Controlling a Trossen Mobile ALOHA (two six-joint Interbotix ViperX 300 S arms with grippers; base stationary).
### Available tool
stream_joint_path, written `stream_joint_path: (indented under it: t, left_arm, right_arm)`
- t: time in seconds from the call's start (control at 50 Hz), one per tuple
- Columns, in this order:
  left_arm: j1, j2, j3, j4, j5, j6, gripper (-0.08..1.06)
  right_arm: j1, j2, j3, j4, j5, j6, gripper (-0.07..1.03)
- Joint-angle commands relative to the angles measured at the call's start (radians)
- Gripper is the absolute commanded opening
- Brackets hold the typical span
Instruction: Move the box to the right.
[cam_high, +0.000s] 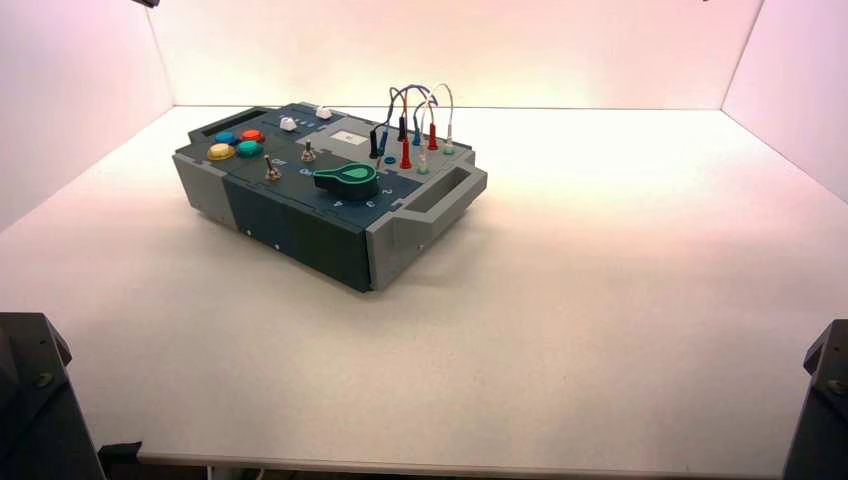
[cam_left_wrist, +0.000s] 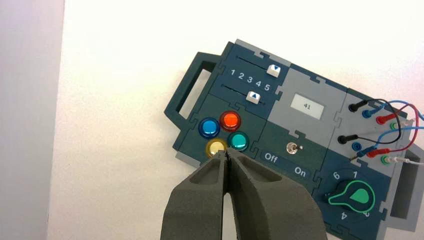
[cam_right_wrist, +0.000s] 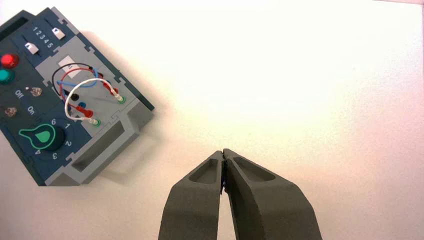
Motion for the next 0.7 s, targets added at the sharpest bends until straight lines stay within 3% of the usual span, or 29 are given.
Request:
stream_joint_path:
  t: [0.02,0.4,0.56,0.7]
  left_arm:
    - [0.008,-0.011,-0.012,0.003,-0.015,0.002,-0.03]
    - [0.009,0.025,-0.005,0.005,-0.018,0.002,-0.03]
    - [0.023,0.097,-0.011,0.012,-0.017,0.002,-0.03]
    - [0.071,0.215,-0.067,0.017,0.008,0.003,-0.03]
  right_arm:
    - [0.006,-0.005,-0.012,0.003,-0.009,-0.002,-0.02]
    - [0.014,-0.018,-0.006,0.005,-0.009,-0.002,-0.02]
    - [0.055,-0.008,-0.011,0.005,-0.009,0.0,-0.02]
    - [0.12,0.023,-0.02,0.015,-0.009,0.017,-0.02]
